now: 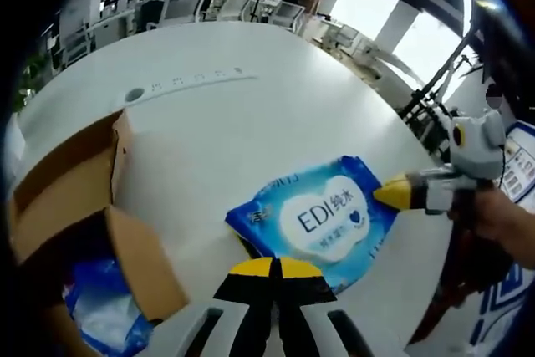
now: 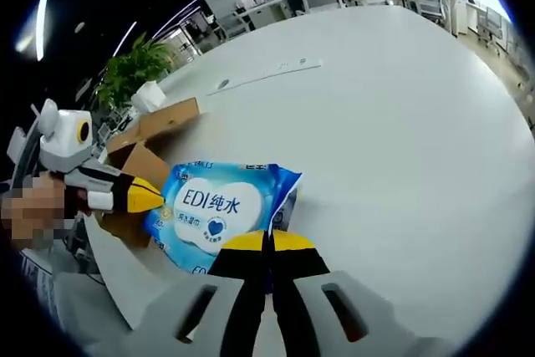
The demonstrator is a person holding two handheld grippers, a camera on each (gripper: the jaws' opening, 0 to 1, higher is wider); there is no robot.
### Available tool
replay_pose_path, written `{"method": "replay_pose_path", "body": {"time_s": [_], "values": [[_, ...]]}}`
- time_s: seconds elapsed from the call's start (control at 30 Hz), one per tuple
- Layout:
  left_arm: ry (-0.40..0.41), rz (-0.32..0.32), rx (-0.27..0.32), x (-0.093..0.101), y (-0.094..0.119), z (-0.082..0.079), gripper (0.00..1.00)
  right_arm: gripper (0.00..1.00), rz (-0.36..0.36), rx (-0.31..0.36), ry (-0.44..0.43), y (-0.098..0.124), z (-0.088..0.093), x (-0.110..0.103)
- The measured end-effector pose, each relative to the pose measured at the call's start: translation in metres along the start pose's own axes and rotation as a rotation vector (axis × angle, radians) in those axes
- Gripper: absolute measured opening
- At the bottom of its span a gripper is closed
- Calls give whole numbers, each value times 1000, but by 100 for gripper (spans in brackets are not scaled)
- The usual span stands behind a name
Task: Operate the shoe box by opening the lid, removing the specified soft item, and placing it in the target area until the item is outside and the box remains undamaged.
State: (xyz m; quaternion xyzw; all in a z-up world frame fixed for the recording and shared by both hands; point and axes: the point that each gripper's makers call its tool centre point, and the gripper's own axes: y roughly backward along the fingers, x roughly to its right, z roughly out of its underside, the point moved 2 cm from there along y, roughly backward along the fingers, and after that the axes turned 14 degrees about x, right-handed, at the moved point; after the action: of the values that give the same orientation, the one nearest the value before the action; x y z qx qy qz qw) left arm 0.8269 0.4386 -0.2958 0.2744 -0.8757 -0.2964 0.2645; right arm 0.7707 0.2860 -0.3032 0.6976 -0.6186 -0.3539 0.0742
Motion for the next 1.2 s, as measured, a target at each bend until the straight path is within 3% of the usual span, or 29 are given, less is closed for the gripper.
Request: {"method": "replay_pose_path", "body": {"time_s": [0.53,0.73,1.2], "values": [[16,-3,16,-5,-1,5,0,0,0,11,10,0,4,2],[-10,-6,29,-2,1,7,7,3,3,25,29,1,4,3],[-49,14,72,5,9,-4,20,23,-3,39,28,8,0,0]]}}
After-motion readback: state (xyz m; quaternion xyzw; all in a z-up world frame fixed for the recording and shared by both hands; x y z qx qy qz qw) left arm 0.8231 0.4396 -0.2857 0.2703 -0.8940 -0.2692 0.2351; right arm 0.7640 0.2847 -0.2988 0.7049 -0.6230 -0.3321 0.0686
